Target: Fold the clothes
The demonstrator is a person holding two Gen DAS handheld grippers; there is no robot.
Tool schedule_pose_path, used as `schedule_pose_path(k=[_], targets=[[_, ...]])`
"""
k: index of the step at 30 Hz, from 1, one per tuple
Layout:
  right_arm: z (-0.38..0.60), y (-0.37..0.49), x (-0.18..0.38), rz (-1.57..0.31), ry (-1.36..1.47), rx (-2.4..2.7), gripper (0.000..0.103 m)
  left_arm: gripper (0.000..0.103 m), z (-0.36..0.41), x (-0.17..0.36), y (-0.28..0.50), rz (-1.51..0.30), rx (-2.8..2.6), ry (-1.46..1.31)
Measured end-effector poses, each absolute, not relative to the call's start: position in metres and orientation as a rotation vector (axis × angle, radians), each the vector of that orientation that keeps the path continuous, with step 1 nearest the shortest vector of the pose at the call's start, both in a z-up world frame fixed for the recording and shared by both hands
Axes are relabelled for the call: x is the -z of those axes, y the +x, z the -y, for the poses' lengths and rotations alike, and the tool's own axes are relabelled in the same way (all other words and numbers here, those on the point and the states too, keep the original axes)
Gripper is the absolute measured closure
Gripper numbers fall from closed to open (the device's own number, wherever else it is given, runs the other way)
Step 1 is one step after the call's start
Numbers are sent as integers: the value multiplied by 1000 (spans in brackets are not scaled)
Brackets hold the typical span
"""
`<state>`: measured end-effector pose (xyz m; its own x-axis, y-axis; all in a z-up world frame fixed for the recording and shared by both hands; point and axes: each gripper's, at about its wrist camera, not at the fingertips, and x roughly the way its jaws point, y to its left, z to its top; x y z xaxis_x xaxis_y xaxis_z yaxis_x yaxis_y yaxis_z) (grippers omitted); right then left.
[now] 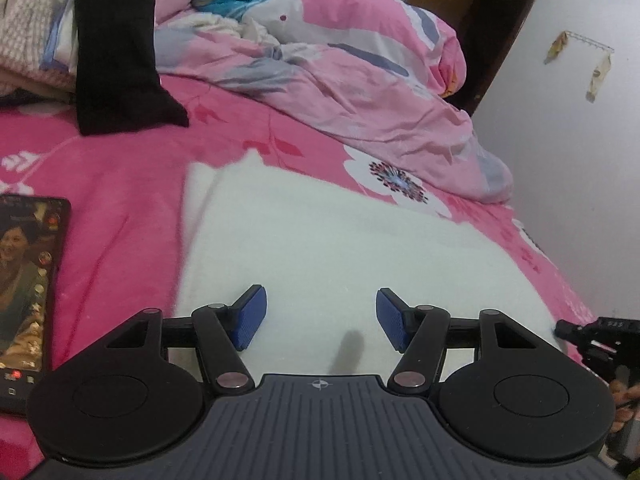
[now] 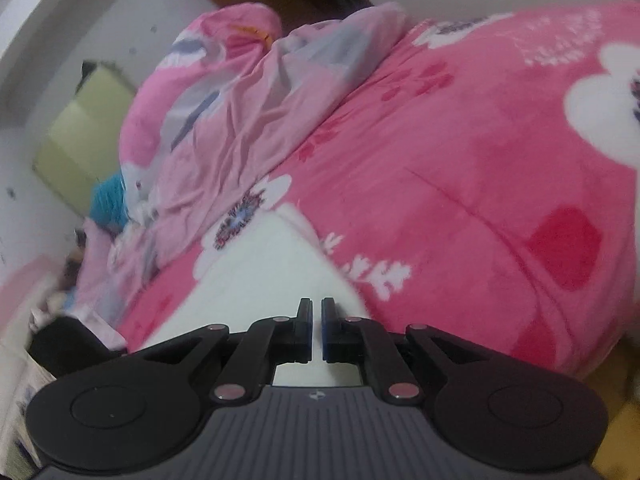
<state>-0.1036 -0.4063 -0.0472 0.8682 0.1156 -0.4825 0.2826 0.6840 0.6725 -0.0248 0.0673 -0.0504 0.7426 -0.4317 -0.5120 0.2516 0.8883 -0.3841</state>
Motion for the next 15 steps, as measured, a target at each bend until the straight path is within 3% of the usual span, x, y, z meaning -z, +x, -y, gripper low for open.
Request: schedule_pose_path(k=[6, 15], targets=[[345, -98, 31, -563, 741, -127, 99, 40, -54, 37, -44, -567, 453, -232], [259, -82, 60, -735, 598, -342, 100, 40, -23, 65, -52, -653, 518, -145]])
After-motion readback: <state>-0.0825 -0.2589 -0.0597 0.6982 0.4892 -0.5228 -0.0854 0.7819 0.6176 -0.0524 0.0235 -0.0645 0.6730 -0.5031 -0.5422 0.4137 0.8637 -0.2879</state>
